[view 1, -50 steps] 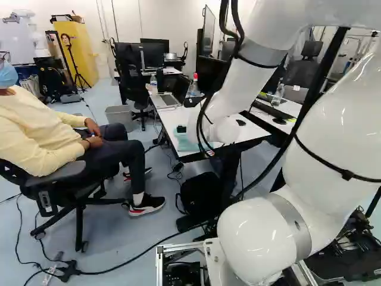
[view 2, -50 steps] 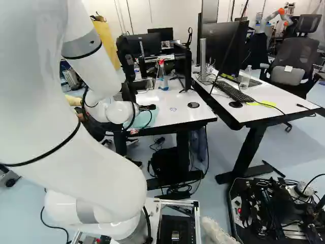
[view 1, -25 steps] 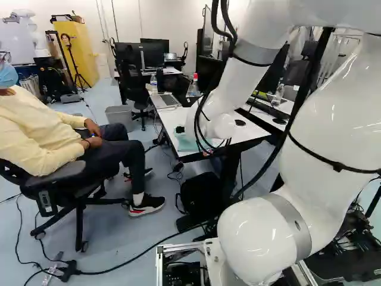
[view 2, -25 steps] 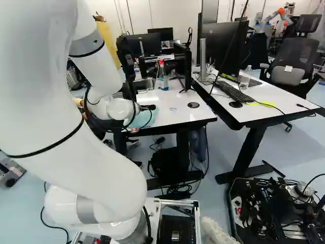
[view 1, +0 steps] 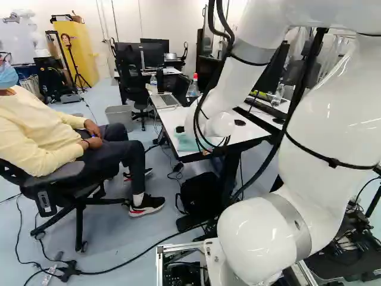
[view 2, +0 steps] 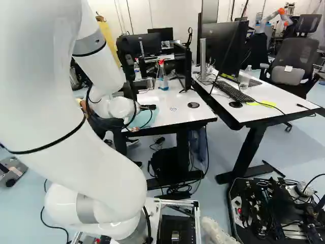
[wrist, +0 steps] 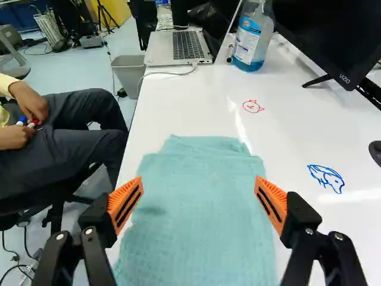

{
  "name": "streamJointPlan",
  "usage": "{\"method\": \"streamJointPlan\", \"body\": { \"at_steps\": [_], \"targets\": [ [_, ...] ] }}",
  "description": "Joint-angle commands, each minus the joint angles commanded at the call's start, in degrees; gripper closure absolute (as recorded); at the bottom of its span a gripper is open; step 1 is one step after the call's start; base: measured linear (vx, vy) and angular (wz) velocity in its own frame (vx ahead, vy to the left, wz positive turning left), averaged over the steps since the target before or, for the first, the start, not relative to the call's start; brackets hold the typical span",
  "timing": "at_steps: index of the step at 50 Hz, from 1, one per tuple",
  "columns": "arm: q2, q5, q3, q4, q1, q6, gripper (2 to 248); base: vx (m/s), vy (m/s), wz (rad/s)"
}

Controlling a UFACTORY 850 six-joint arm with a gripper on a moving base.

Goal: Clean the table with the green towel

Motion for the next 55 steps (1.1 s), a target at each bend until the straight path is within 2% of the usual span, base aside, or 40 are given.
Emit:
{"method": "streamJointPlan", "body": {
  "at_steps": [55],
  "targets": [
    [-0.1, -5.2, -0.1, 0.0, -0.1, 0.0, 3, 0.0, 0.0, 0.0]
  ]
}}
